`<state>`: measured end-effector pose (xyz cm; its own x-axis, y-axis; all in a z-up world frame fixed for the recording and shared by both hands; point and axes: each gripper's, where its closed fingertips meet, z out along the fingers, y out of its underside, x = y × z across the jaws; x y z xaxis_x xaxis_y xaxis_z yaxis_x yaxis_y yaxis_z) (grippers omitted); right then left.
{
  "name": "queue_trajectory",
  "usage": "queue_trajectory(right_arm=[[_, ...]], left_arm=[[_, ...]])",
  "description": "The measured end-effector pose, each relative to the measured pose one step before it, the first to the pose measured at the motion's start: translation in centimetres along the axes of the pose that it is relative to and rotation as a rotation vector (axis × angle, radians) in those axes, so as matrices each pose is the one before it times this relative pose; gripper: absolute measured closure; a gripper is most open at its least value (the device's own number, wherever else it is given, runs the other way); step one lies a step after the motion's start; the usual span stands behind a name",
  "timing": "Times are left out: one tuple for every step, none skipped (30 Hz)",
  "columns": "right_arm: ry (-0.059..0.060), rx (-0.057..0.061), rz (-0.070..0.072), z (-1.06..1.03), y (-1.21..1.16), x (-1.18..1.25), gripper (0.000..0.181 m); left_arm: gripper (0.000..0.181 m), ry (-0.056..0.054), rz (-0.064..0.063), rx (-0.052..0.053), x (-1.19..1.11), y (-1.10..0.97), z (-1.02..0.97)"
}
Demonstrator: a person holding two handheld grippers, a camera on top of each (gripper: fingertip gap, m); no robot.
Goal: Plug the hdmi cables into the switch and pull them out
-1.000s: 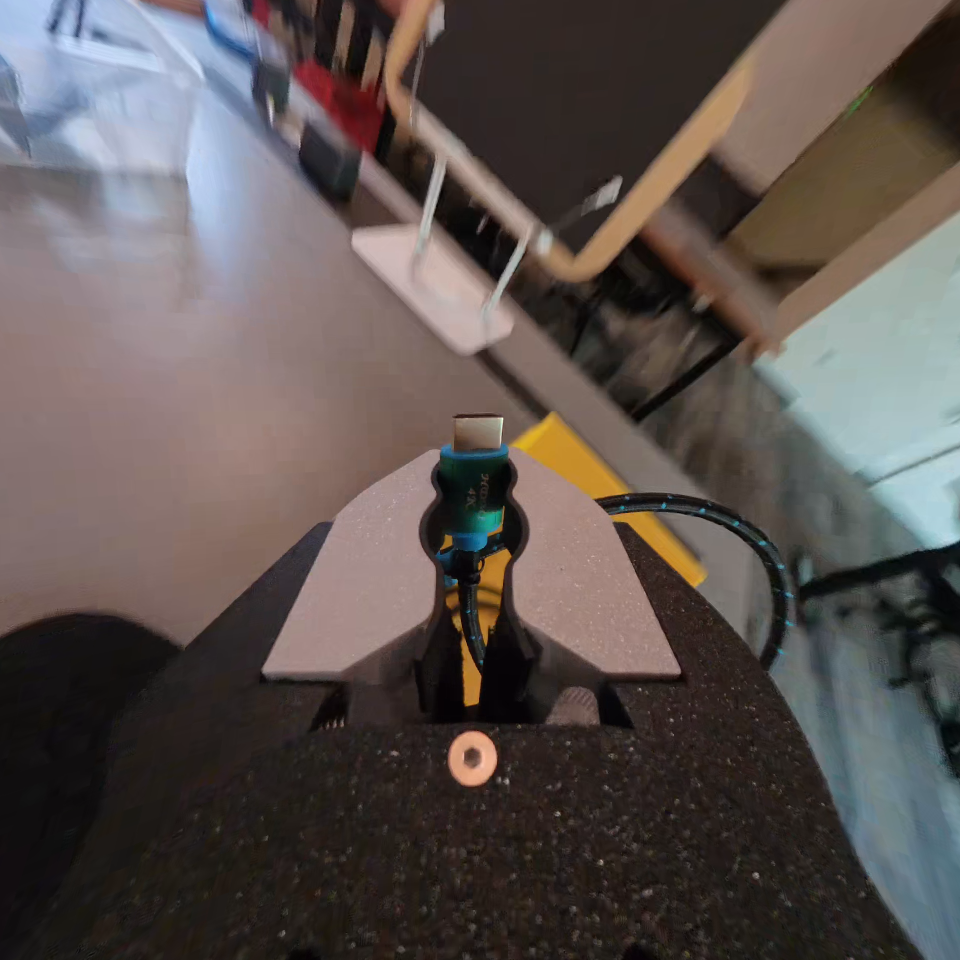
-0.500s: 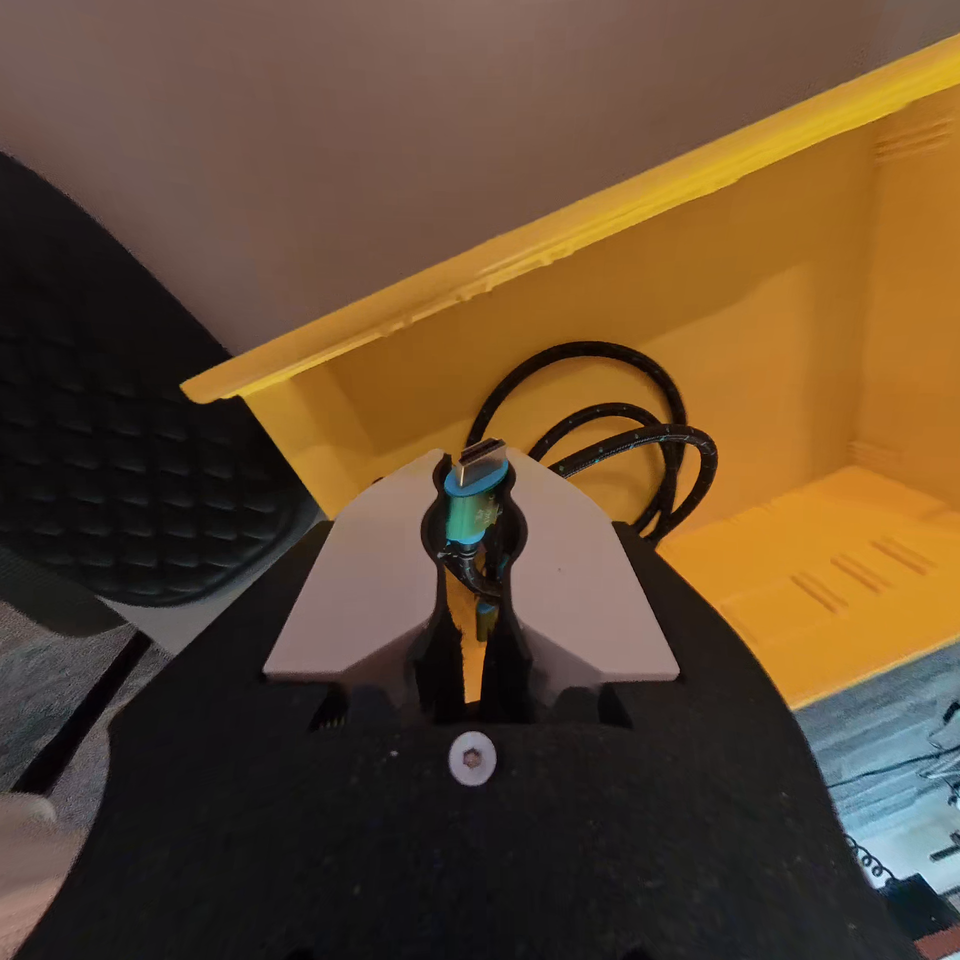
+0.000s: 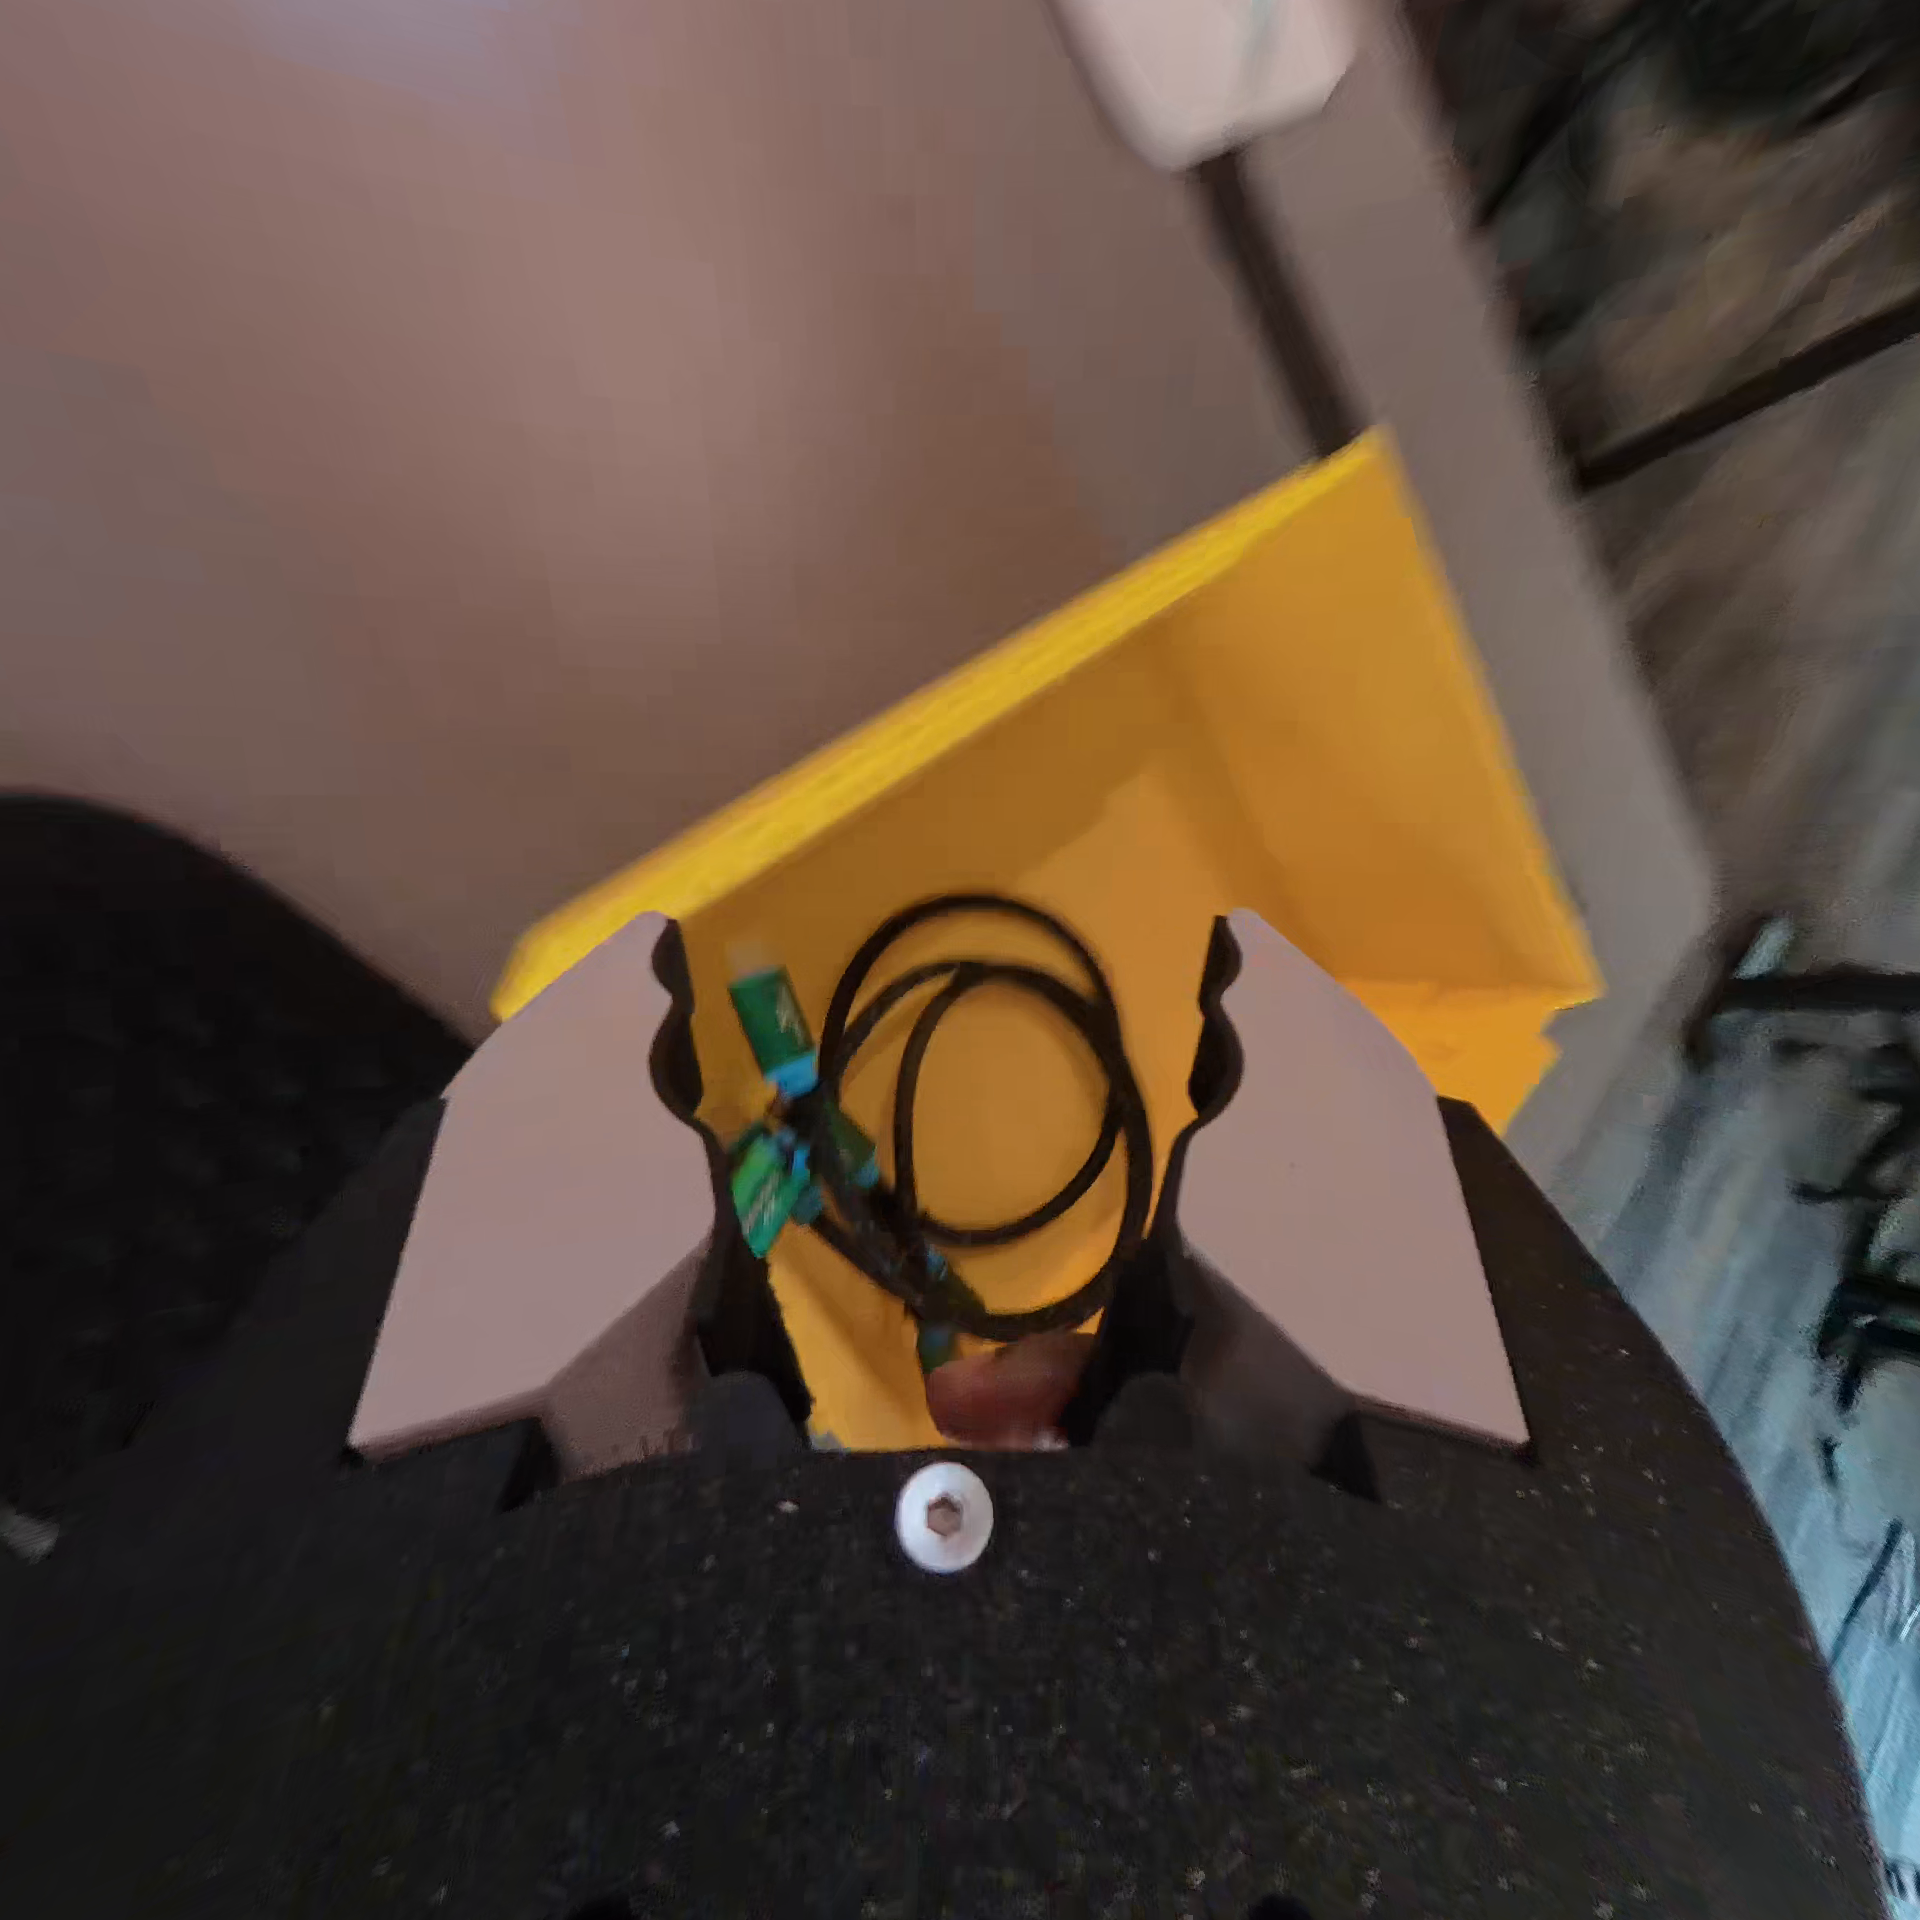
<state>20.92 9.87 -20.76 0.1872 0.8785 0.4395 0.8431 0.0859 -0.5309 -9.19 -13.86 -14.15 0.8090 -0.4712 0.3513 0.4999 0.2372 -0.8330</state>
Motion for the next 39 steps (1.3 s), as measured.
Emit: queue_trajectory(right_arm=[[0.0548, 0.0884, -0.0084, -0.949, -1.647, -0.039, 0.083], [0.0398, 0.0959, -0.0106, -0.860, -1.852, -0.383, 0.082], [0.0257, 0.0966, -0.0119, -0.709, -1.933, -0.698, 0.081], [0.0184, 0.0923, -0.0097, -0.528, -1.911, -0.879, 0.081], [0.0102, 0.0848, -0.0078, -0.316, -1.800, -1.054, 0.081], [0.0046, 0.0788, -0.0042, -0.116, -1.690, -1.141, 0.081], [-0.0037, 0.0741, -0.0029, 0.084, -1.561, -1.281, 0.080], [-0.0136, 0.0643, -0.0060, 0.255, -1.365, -1.394, 0.079], [-0.0150, 0.0605, -0.0034, 0.393, -1.247, -1.344, 0.079], [-0.0229, 0.0603, -0.0009, 0.593, -1.204, -1.359, 0.079], [-0.0378, 0.0503, -0.0086, 0.813, -1.086, -1.418, 0.078], [-0.0385, 0.0310, -0.0026, 0.986, -0.845, -1.361, 0.078], [-0.0335, 0.0178, 0.0027, 1.143, -0.573, -1.300, 0.078], [-0.0314, 0.0089, -0.0042, 1.222, -0.398, -1.331, 0.078], [-0.0262, 0.0073, -0.0190, 1.179, -0.352, -1.303, 0.078], [-0.0122, 0.0214, -0.0116, 1.076, -0.568, -1.036, 0.081], [-0.0120, 0.0355, 0.0081, 0.929, -0.812, -0.898, 0.084], [-0.0180, 0.0484, 0.0260, 0.774, -1.010, -0.820, 0.087], [-0.0134, 0.0522, 0.0399, 0.618, -1.025, -0.557, 0.090], [0.0028, 0.0366, 0.0456, 0.486, -0.741, -0.056, 0.092], [0.0063, 0.0165, 0.0403, 0.390, -0.416, 0.263, 0.092], [0.0012, 0.0000, 0.0254, 0.301, -0.114, 0.441, 0.091], [0.0012, -0.0168, 0.0104, 0.254, 0.173, 0.597, 0.091], [-0.0085, -0.0303, -0.0116, 0.249, 0.303, 0.484, 0.089], [-0.0194, -0.0290, -0.0378, 0.202, 0.160, 0.241, 0.088], [-0.0151, -0.0187, -0.0527, 0.141, -0.105, 0.160, 0.089], [-0.0302, -0.0135, -0.0649, 0.081, -0.351, -0.141, 0.092], [-0.0462, -0.0181, -0.0702, 0.022, -0.436, -0.420, 0.094], [-0.0386, -0.0252, -0.0761, -0.031, -0.458, -0.346, 0.097], [-0.0363, -0.0320, -0.0874, -0.068, -0.376, -0.395, 0.102], [-0.0363, -0.0444, -0.0980, -0.047, -0.159, -0.479, 0.107], [-0.0191, -0.0563, -0.1033, 0.016, 0.041, -0.351, 0.112], [-0.0160, -0.0681, -0.1052, 0.093, 0.287, -0.396, 0.120], [-0.0297, -0.0769, -0.1029, 0.170, 0.501, -0.644, 0.127], [-0.0296, -0.0730, -0.0942, 0.224, 0.522, -0.690, 0.136], [-0.0170, -0.0514, -0.0721, 0.189, 0.308, -0.508, 0.154], [0.0118, -0.0237, -0.0173, 0.061, 0.116, 0.030, 0.161], [-0.0005, -0.0024, 0.0175, -0.155, 0.100, 0.012, 0.167], [-0.0169, 0.0125, 0.0345, -0.327, 0.193, -0.144, 0.171]], left_arm=[[0.156, -0.0013, -0.0032, -0.0139, -0.019, 0.371, 0.174], [0.156, -0.0033, -0.0049, -0.0192, -0.052, 0.453, 0.192], [0.156, -0.0067, -0.0069, -0.0255, -0.110, 0.548, 0.221], [0.156, -0.0086, -0.0072, -0.0293, -0.126, 0.609, 0.243], [0.156, -0.0091, -0.0049, -0.0295, -0.126, 0.606, 0.246], [0.156, -0.0082, -0.0009, -0.0275, -0.074, 0.575, 0.245], [0.156, -0.0072, 0.0033, -0.0249, -0.038, 0.521, 0.251], [0.156, -0.0058, 0.0059, -0.0232, 0.010, 0.491, 0.245], [0.156, -0.0032, 0.0081, -0.0210, 0.074, 0.435, 0.220], [0.160, -0.0013, 0.0102, -0.0172, 0.103, 0.384, 0.203], [0.156, -0.0014, 0.0108, -0.0132, 0.104, 0.315, 0.182], [0.156, -0.0008, 0.0099, -0.0106, 0.120, 0.270, 0.181], [0.156, 0.0001, 0.0083, -0.0091, 0.113, 0.240, 0.167], [0.156, -0.0006, 0.0069, -0.0090, 0.097, 0.218, 0.172], [0.160, -0.0021, 0.0081, -0.0104, 0.066, 0.234, 0.171], [0.156, -0.0053, 0.0136, -0.0118, 0.041, 0.265, 0.154], [0.156, -0.0096, 0.0215, -0.0133, -0.002, 0.289, 0.140], [0.156, -0.0134, 0.0296, -0.0166, -0.040, 0.320, 0.121], [0.160, -0.0167, 0.0398, -0.0197, -0.061, 0.336, 0.100], [0.160, -0.0168, 0.0522, -0.0212, -0.031, 0.313, 0.086], [0.156, -0.0129, 0.0611, -0.0217, 0.050, 0.288, 0.066], [0.160, -0.0083, 0.0621, -0.0213, 0.135, 0.231, 0.042], [0.160, -0.0037, 0.0558, -0.0182, 0.213, 0.188, 0.039], [0.160, 0.0024, 0.0468, -0.0148, 0.274, 0.138, 0.053], [0.160, 0.0076, 0.0398, -0.0145, 0.310, 0.132, 0.069], [0.160, 0.0082, 0.0358, -0.0184, 0.297, 0.173, 0.080], [0.160, 0.0049, 0.0324, -0.0266, 0.206, 0.262, 0.082], [0.159, 0.0005, 0.0304, -0.0367, 0.098, 0.394, 0.088], [0.159, -0.0035, 0.0337, -0.0452, 0.041, 0.497, 0.084], [0.159, -0.0099, 0.0389, -0.0504, -0.047, 0.556, 0.075], [0.159, -0.0159, 0.0437, -0.0526, -0.084, 0.575, 0.058], [0.159, -0.0194, 0.0498, -0.0499, -0.093, 0.506, 0.043], [0.159, -0.0262, 0.0553, -0.0416, -0.129, 0.366, 0.002], [0.158, -0.0326, 0.0552, -0.0348, -0.175, 0.225, -0.037], [0.159, -0.0313, 0.0471, -0.0303, -0.186, 0.144, -0.044], [0.159, -0.0212, 0.0295, -0.0231, -0.145, 0.107, -0.046], [0.159, -0.0111, 0.0072, -0.0088, -0.148, 0.027, -0.061], [0.158, -0.0036, -0.0060, 0.0151, -0.155, -0.189, -0.106], [0.158, 0.0072, -0.0110, 0.0388, -0.039, -0.448, -0.170]])
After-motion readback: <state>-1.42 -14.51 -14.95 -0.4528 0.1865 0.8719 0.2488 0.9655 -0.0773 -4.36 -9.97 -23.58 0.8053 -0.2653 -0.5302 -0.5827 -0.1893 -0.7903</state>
